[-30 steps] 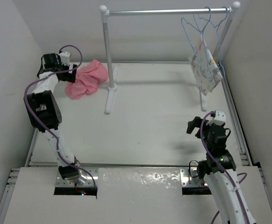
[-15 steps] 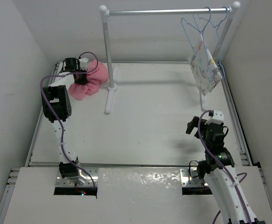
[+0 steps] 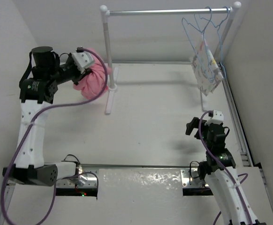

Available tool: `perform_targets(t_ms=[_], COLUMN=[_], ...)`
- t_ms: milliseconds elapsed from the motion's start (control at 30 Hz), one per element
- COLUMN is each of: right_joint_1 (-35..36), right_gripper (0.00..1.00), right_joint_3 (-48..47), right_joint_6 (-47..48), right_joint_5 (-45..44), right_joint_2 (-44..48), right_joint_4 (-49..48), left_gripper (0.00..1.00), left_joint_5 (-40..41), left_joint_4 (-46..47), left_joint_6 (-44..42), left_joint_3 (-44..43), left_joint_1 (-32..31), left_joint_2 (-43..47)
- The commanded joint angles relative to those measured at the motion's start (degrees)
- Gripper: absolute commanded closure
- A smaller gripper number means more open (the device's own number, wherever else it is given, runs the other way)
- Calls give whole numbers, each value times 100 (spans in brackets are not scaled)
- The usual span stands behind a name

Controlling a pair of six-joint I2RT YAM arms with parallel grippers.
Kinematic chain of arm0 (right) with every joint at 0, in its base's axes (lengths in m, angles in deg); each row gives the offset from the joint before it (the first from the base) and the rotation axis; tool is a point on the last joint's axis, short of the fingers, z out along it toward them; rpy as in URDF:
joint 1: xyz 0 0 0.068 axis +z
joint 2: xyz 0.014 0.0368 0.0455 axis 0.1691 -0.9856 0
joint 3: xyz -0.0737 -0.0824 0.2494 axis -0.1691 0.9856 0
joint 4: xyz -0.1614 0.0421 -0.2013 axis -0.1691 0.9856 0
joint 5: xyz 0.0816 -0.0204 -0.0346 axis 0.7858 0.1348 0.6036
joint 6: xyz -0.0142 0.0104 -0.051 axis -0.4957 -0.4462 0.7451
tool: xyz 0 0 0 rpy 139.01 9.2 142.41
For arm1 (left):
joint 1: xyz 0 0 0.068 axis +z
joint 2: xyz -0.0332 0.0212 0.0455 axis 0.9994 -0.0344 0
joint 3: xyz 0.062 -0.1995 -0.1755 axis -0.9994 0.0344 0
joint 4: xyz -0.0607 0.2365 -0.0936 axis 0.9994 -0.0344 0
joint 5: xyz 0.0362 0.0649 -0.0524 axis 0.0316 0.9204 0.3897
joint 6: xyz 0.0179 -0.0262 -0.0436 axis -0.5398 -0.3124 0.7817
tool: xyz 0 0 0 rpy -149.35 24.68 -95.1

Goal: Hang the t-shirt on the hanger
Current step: Place the T-shirt at the center of the board.

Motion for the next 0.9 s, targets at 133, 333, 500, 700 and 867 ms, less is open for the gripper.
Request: perform_targets(t_ms=[133, 333, 500, 700, 867], right_joint_1=[-2, 7, 15, 1224, 2880], right_gripper=[1, 1, 1, 6, 4], right_joint_3=[-329, -312, -277, -408, -1470], right_joint_6=[125, 125, 47, -140, 424], right_joint_5=[451, 749, 1461, 1064, -226], right_joint_2=[-196, -354, -741, -1960, -3621], right_joint_4=[-106, -211, -632, -1415, -1205], left_gripper=[100, 94, 86, 47, 33], left_joint_5=[-687, 223, 1196, 528, 773], left_joint_4=[-1444, -1139, 743, -90, 426], left_joint_6=[-837, -1277, -1231, -1372, -609], left_joint_3=[-930, 411, 2944, 2727, 2612], left_joint_1=[-1683, -2213, -1714, -807, -1604], left_joint_2=[-284, -250, -407, -1005, -452])
